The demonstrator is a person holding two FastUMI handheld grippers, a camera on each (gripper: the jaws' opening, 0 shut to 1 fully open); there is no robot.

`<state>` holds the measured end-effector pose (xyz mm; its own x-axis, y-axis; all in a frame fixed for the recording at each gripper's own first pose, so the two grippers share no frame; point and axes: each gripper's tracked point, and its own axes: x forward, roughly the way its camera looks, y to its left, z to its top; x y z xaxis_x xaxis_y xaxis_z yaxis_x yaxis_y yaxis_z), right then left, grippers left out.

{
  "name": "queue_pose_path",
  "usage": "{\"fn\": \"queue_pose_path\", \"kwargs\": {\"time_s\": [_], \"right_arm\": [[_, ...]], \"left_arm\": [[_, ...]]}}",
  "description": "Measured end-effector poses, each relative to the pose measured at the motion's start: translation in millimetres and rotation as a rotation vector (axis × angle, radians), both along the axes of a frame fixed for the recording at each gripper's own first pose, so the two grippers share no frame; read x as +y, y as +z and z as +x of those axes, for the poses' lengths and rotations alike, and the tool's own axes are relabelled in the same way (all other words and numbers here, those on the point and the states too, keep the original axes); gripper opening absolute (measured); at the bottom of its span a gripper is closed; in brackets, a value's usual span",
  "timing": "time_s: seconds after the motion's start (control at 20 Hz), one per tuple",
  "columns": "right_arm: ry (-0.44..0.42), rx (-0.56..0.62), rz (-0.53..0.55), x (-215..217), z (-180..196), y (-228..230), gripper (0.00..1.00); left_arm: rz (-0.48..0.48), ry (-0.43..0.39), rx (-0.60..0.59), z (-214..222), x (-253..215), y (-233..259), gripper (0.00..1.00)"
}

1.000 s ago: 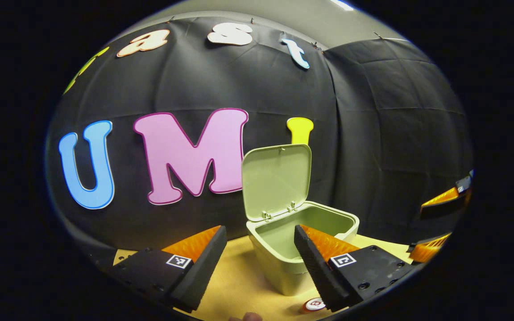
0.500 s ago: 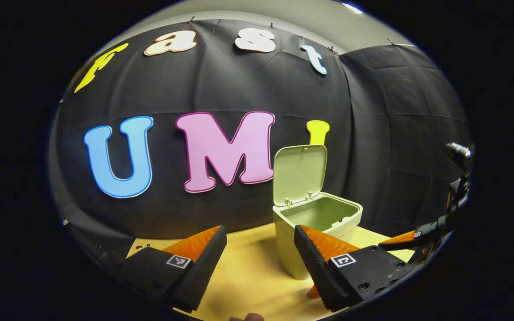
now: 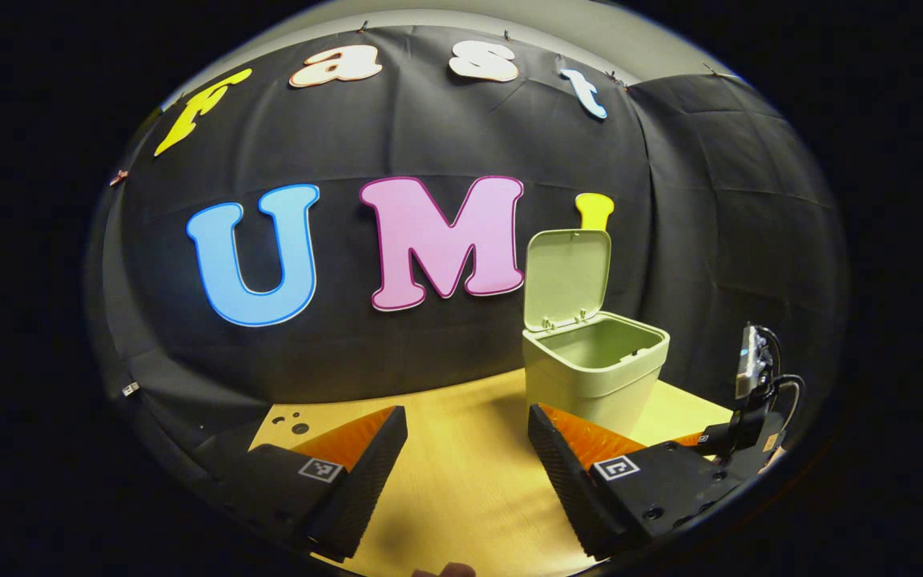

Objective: Press the lid of the desktop garbage bin to open it, pick up the crumpled paper on the desktop and throw it into the bin, then pick up the pop can on the desktop and drop it into the bin, and finally close the garbage bin lid.

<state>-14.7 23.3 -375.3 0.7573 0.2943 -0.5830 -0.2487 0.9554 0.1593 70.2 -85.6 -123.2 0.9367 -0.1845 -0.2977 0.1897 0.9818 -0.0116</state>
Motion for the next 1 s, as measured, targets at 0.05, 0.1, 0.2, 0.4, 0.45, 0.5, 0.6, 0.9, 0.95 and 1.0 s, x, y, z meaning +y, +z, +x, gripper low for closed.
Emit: {"fn": "queue_pose_path", "kwargs": {"time_s": [0.05,0.1,0.2,0.4,0.45,0.5,0.6,0.9,0.95,1.0], "right_arm": [[0.006,0.01,0.002,3.9,0.1,-6.8,0.96],[0.014,0.02,0.003,7.3,1.4,-14.2,0.96],[0.023,0.039,-0.004,11.2,4.3,-29.4,0.96],[0.029,0.061,0.003,15.5,11.6,-46.1,0.97],[0.034,0.061,-0.004,14.9,12.7,-49.9,0.97],[0.039,0.06,-0.013,13.9,15.0,-52.3,0.97],[0.045,0.062,-0.013,13.3,21.3,-56.3,0.97],[0.056,0.079,-0.002,15.5,23.3,-58.0,0.85],[0.056,0.074,-0.003,15.6,23.7,-54.7,0.85],[0.054,0.069,-0.001,14.5,25.5,-50.0,0.84]], "left_arm": [[0.002,0.011,0.011,-2.2,4.1,-4.5,0.97],[0.0,0.021,0.021,-3.8,8.1,-7.8,0.97],[-0.009,0.042,0.038,-6.4,14.8,-14.0,0.97],[-0.008,0.108,0.077,-7.5,34.2,-29.1,0.97],[-0.01,0.12,0.082,-7.7,37.9,-31.1,0.97],[-0.008,0.129,0.084,-8.2,40.2,-31.8,0.98],[-0.002,0.145,0.091,-8.7,46.4,-35.3,0.97],[0.001,0.181,0.123,-13.1,55.1,-44.9,0.98],[0.001,0.183,0.124,-13.8,56.2,-45.2,0.98],[0.0,0.182,0.127,-13.5,55.7,-45.8,0.98]]}}
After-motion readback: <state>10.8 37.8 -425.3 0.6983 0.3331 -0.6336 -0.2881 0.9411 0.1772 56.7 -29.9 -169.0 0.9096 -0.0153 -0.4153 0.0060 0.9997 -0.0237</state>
